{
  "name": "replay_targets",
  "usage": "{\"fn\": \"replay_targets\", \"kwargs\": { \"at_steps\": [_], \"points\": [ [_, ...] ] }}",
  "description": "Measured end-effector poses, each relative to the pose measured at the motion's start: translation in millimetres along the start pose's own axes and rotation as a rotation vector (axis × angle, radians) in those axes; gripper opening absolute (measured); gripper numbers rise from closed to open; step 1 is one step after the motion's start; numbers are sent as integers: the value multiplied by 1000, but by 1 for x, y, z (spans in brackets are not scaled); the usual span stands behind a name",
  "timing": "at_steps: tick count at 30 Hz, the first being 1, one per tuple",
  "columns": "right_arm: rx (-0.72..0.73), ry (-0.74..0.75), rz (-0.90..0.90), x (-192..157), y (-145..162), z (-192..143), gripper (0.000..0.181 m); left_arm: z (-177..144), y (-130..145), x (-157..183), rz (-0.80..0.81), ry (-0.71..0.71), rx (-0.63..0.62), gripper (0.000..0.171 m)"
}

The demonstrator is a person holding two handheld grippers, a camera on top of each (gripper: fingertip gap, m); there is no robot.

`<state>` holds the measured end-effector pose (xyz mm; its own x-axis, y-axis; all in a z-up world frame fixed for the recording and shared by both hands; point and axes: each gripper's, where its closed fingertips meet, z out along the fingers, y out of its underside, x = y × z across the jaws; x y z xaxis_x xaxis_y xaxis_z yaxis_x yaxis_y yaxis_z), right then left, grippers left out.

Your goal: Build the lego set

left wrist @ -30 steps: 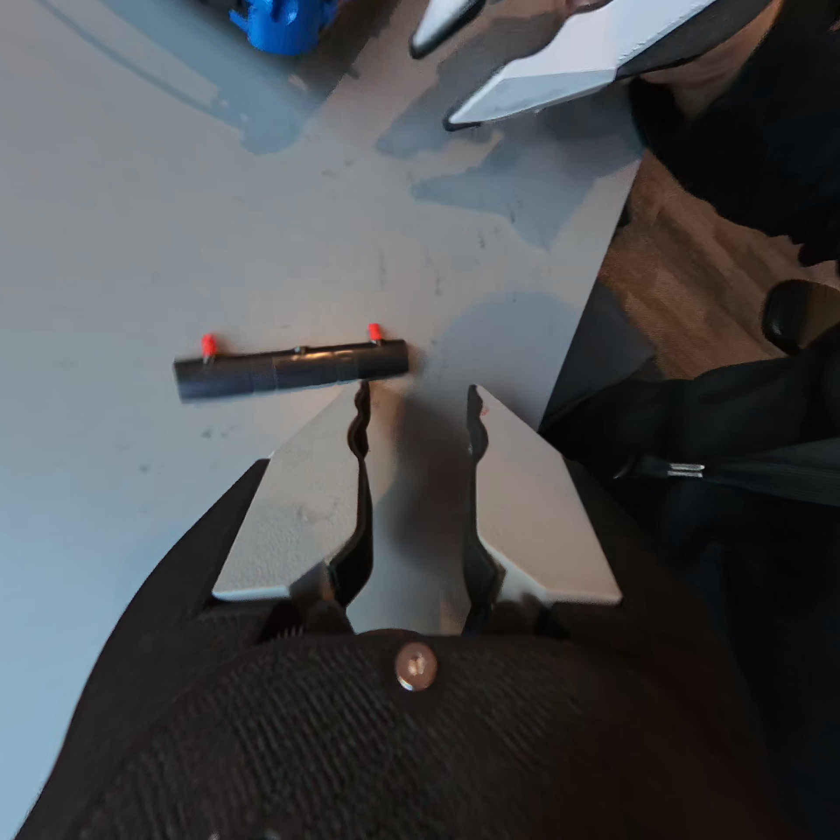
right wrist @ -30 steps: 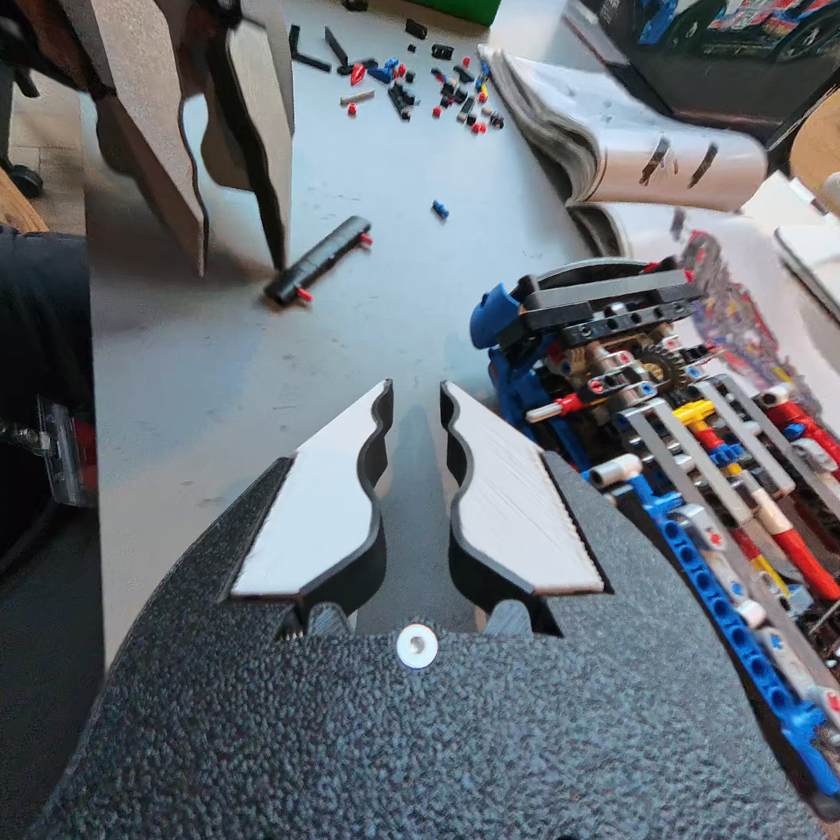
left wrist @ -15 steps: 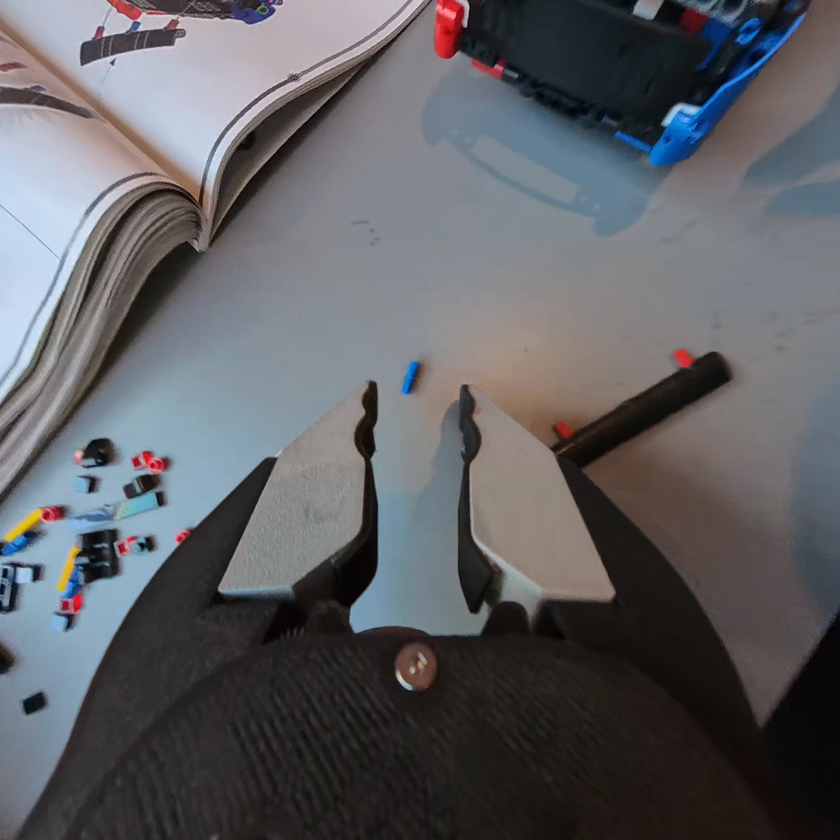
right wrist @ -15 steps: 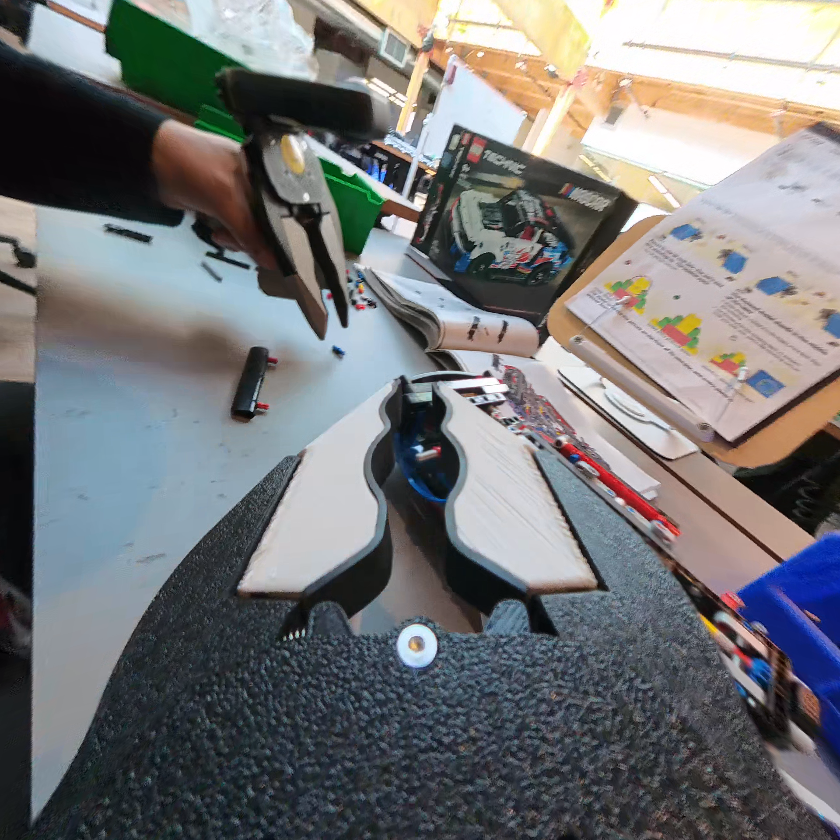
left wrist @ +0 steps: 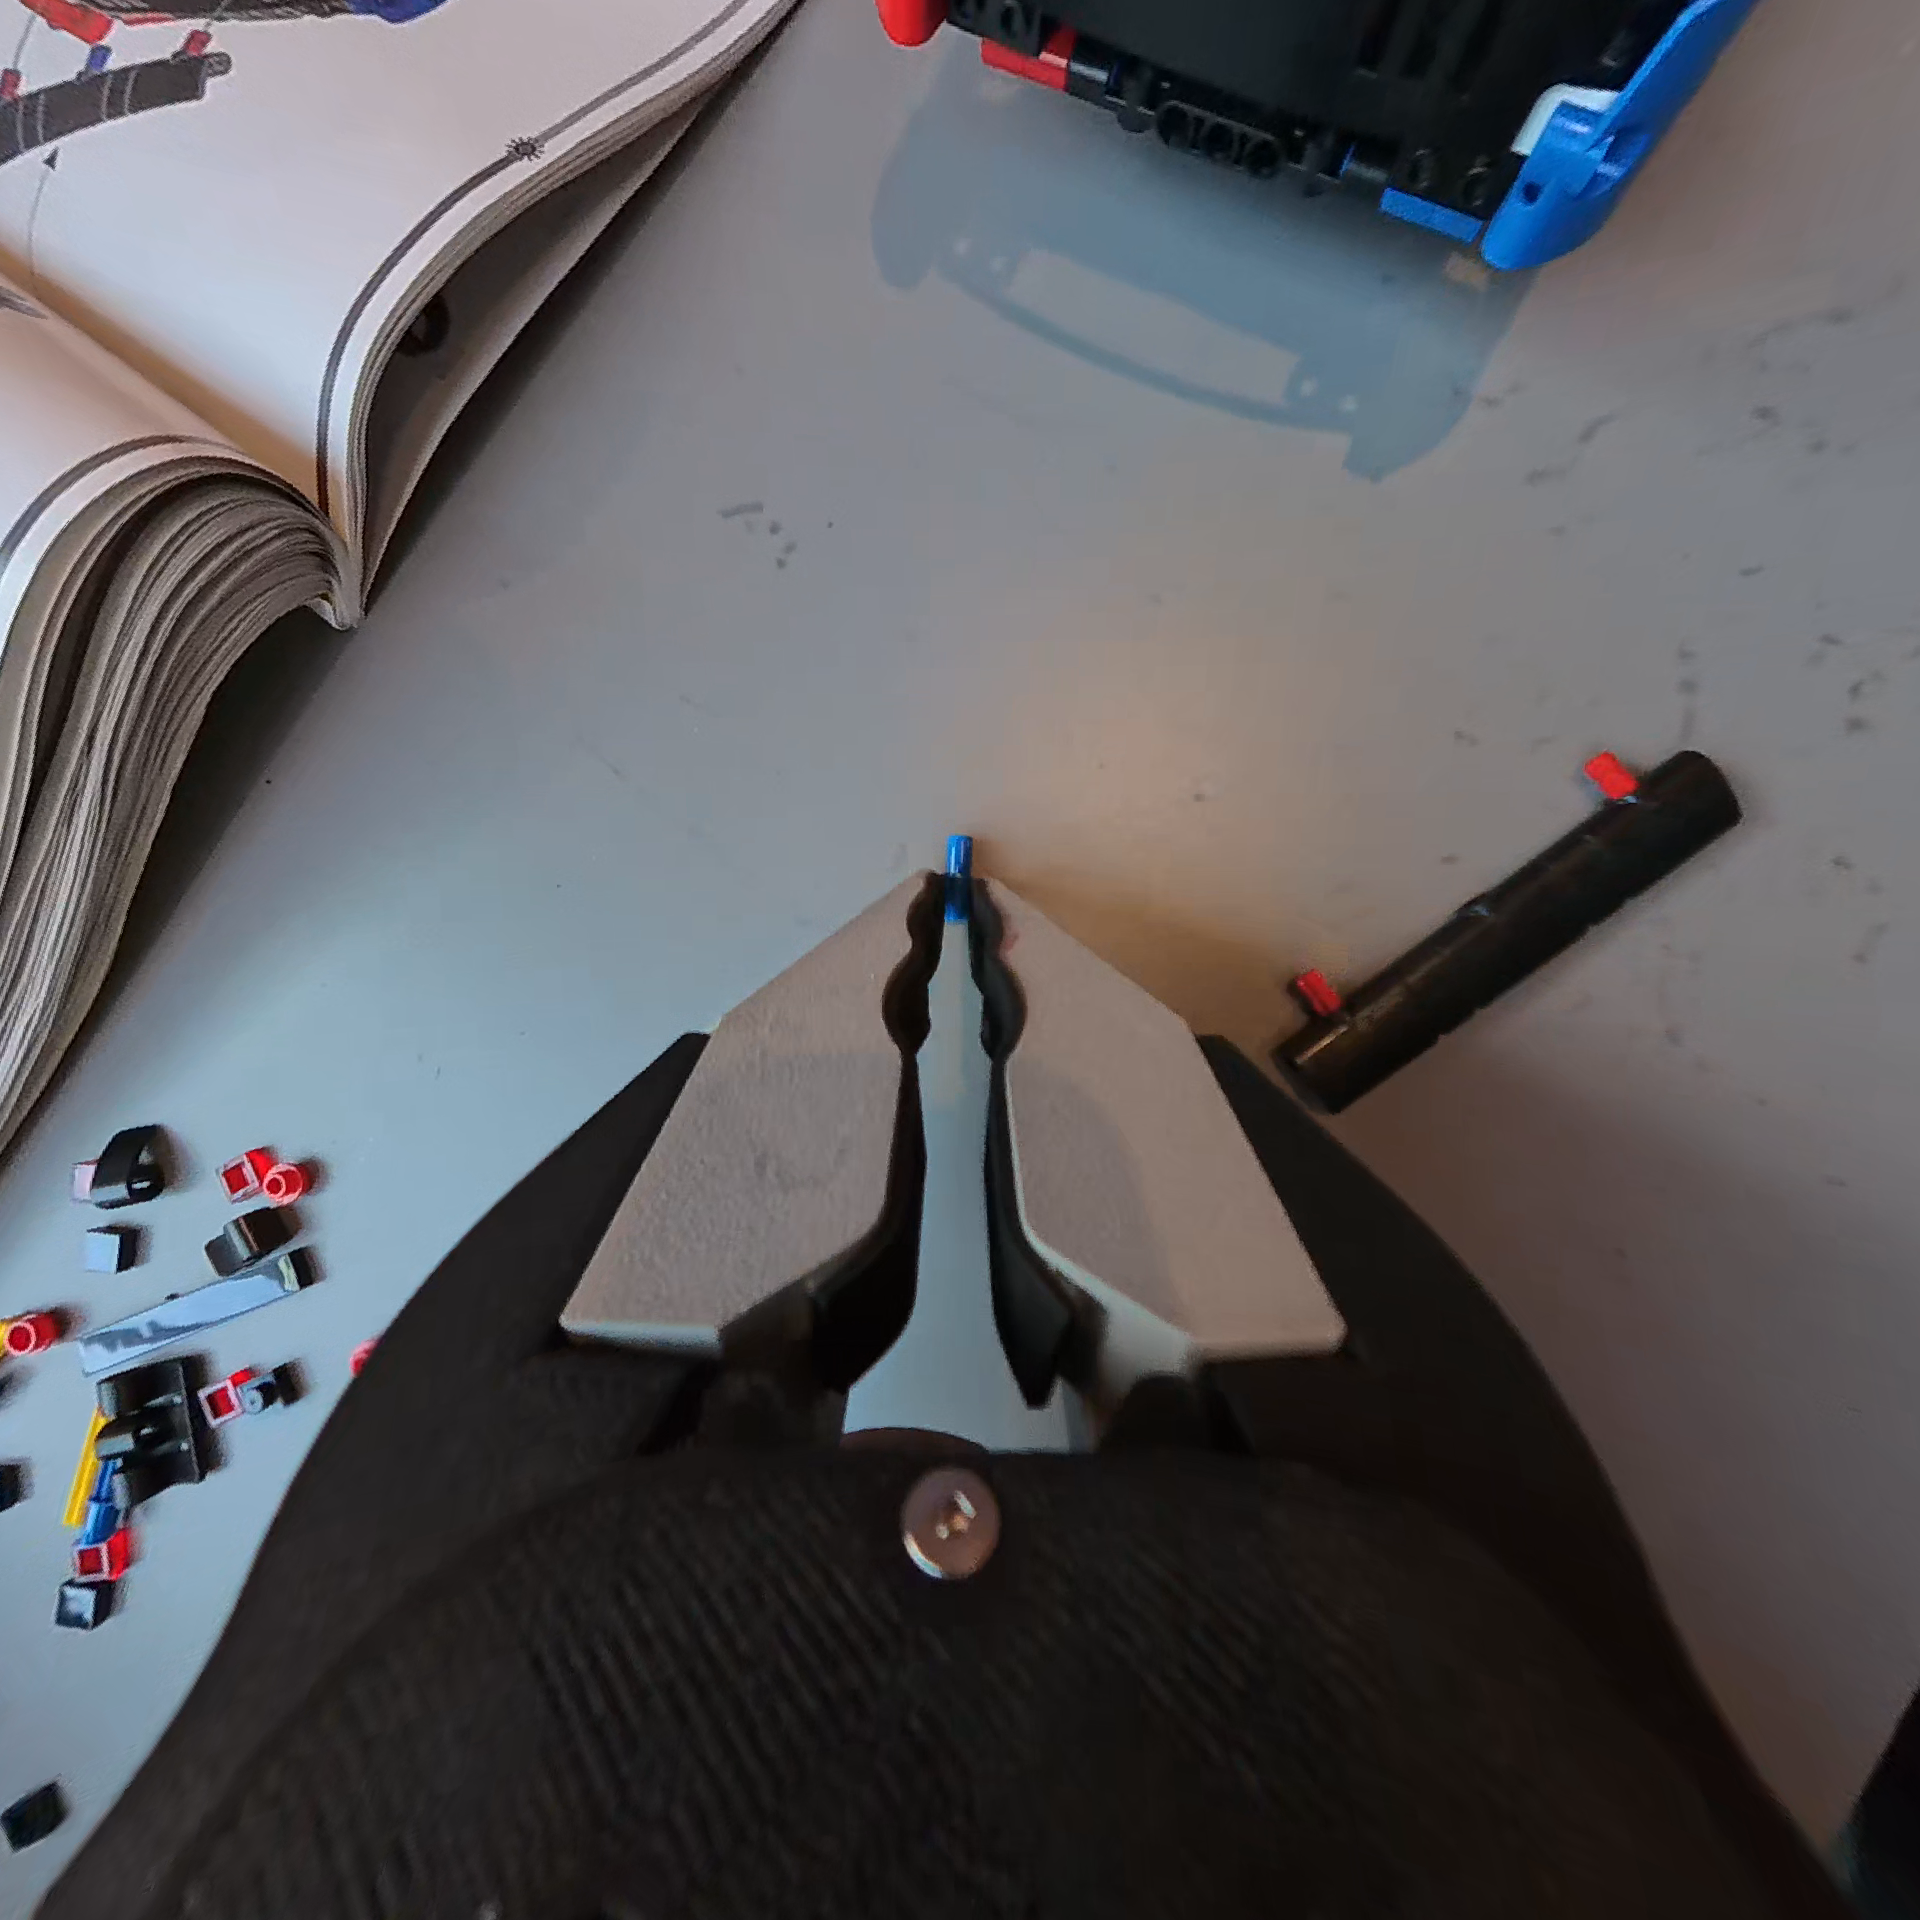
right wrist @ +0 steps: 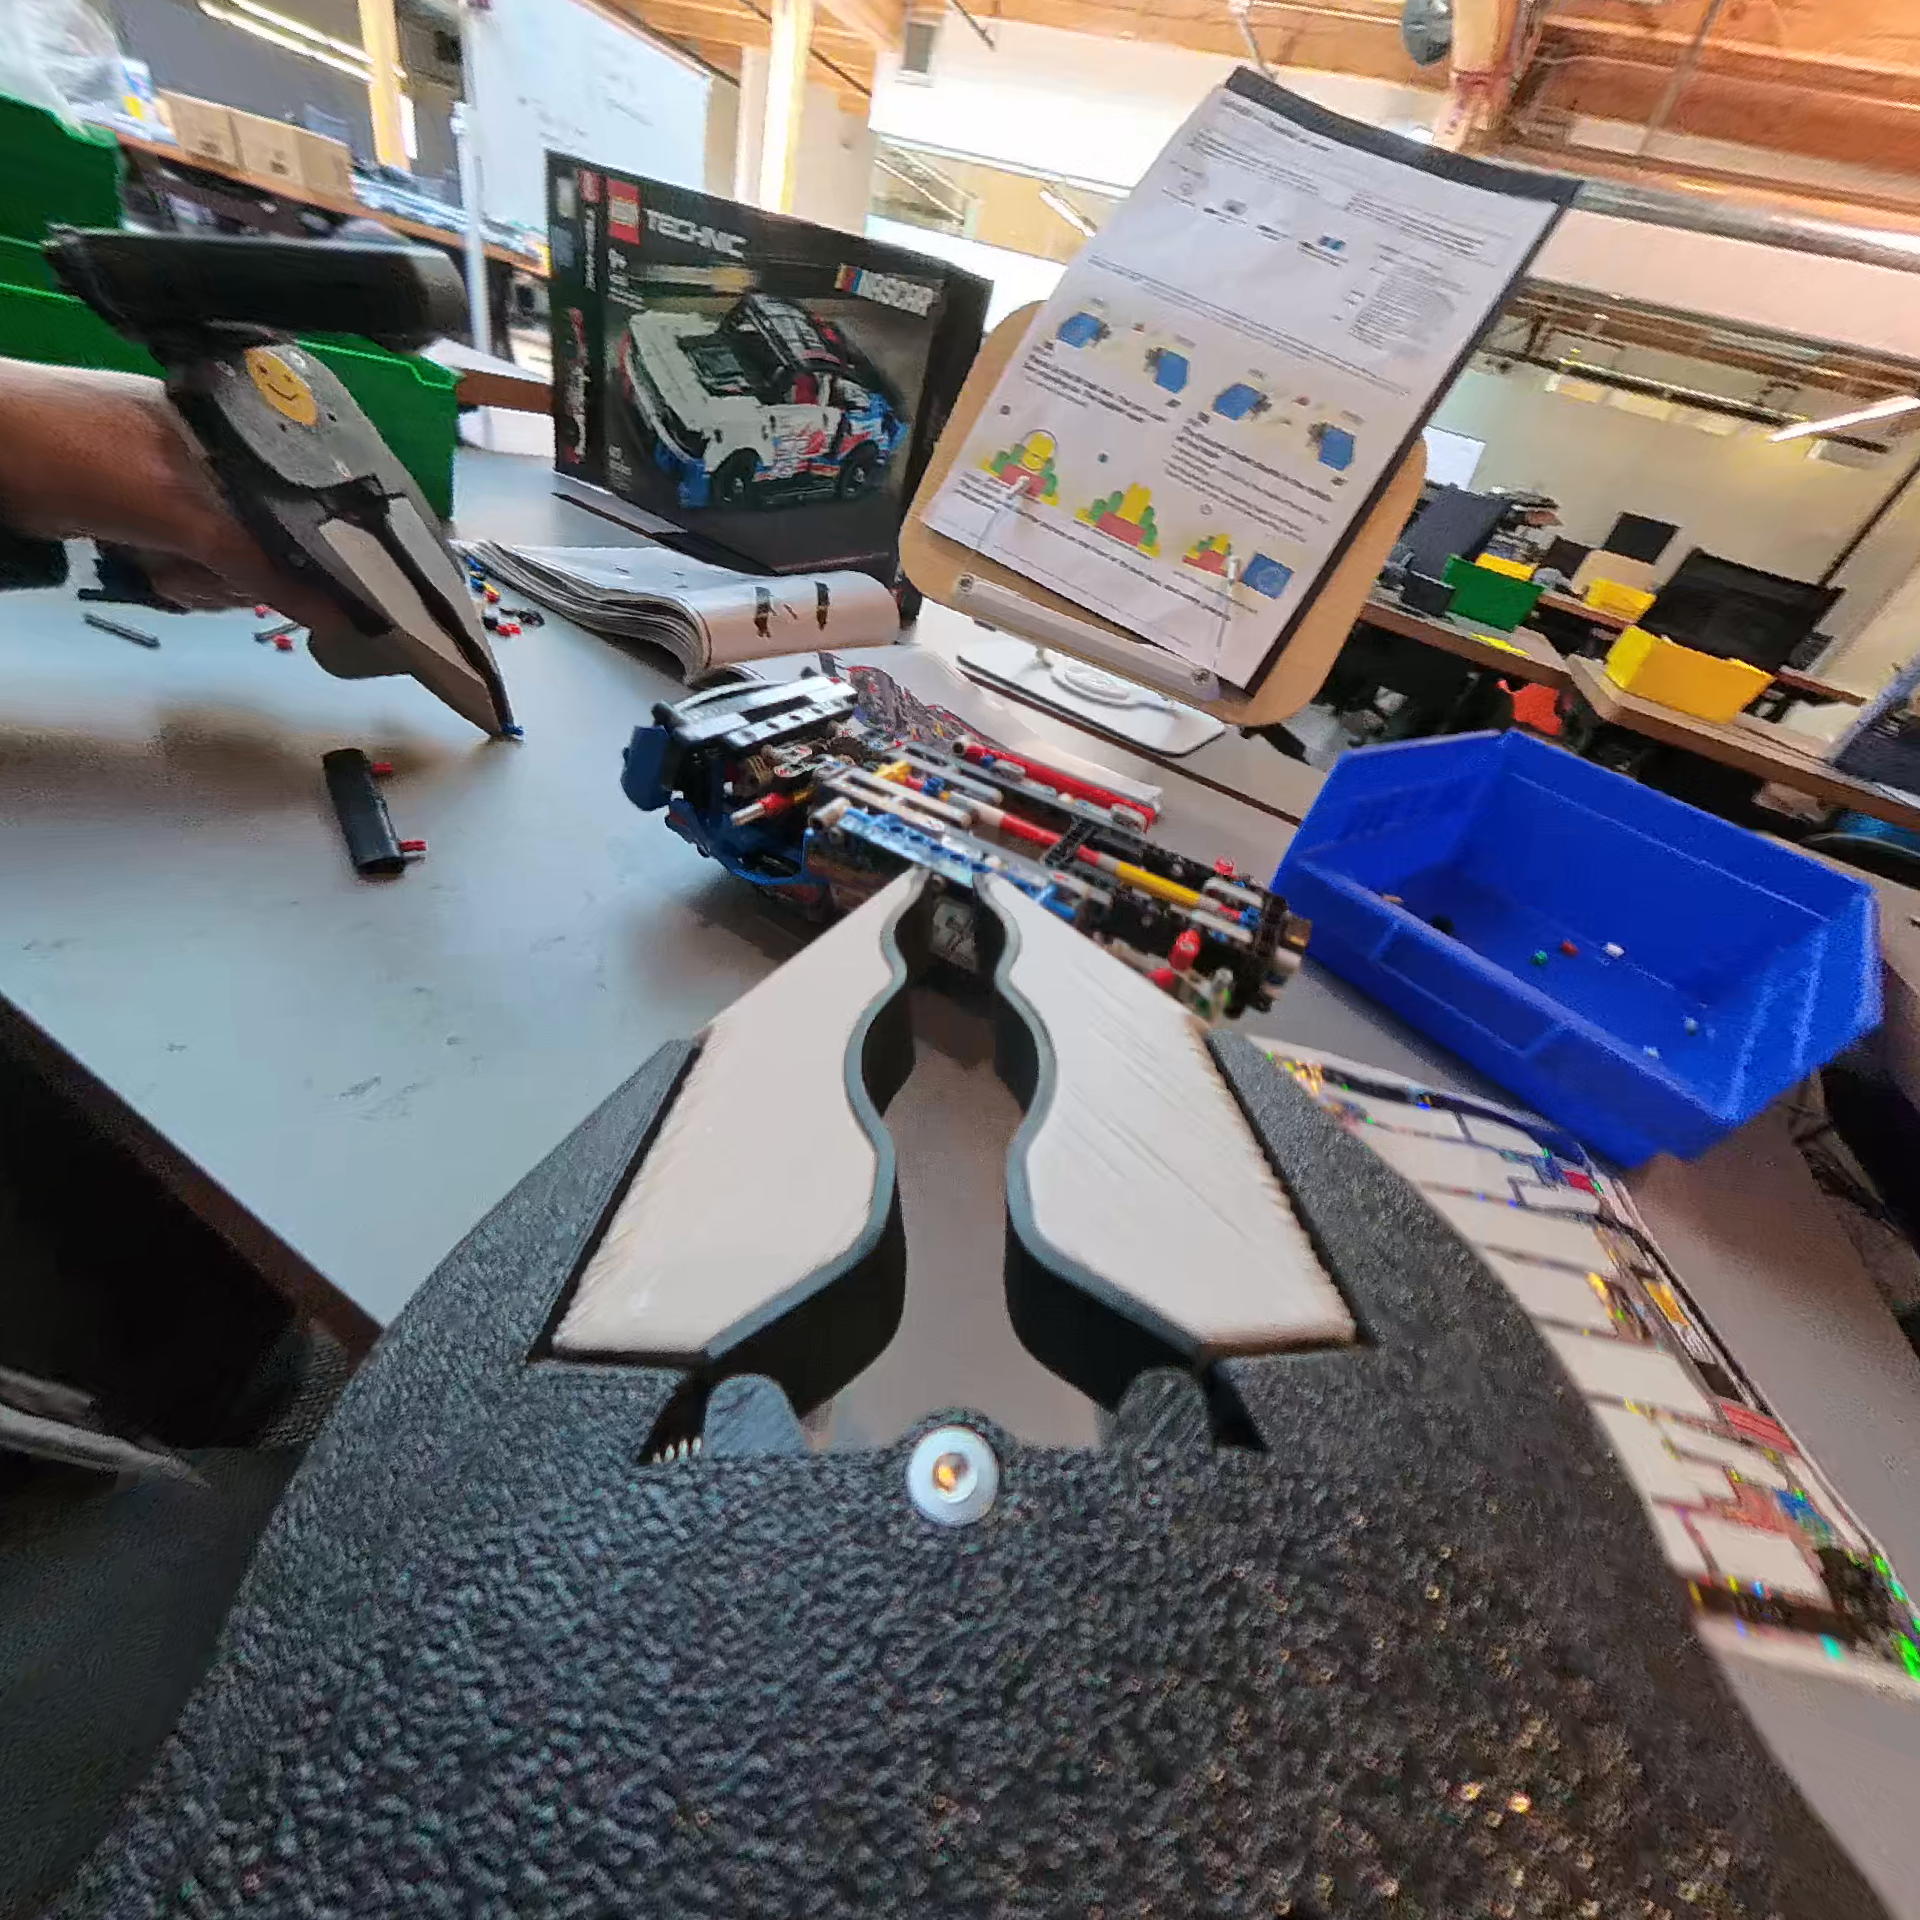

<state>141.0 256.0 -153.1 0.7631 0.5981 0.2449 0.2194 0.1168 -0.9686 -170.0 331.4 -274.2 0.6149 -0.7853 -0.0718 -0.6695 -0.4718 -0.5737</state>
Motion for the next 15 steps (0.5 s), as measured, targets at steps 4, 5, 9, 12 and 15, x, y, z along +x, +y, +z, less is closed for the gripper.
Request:
{"fn": "replay_targets", "kwargs": {
  "at_steps": [4, 5, 9, 12, 15],
  "points": [
    [-85, -11, 81, -20, 23, -5, 7, 0, 0, 0, -27, -23, 36, 2],
    [-109, -30, 113, -27, 28, -6, 9, -1, 1, -1, -34, -36, 35, 2],
    [-162, -104, 99, -59, 39, -4, 13, -10, -2, -2, -68, -87, 84, 15],
    [-197, -112, -8, -70, 42, 2, 15, -25, -8, -1, -143, -117, 157, 27],
    [-211, -154, -32, -84, 45, 6, 16, -42, -9, 5, -175, -172, 222, 30]
  ]
}}
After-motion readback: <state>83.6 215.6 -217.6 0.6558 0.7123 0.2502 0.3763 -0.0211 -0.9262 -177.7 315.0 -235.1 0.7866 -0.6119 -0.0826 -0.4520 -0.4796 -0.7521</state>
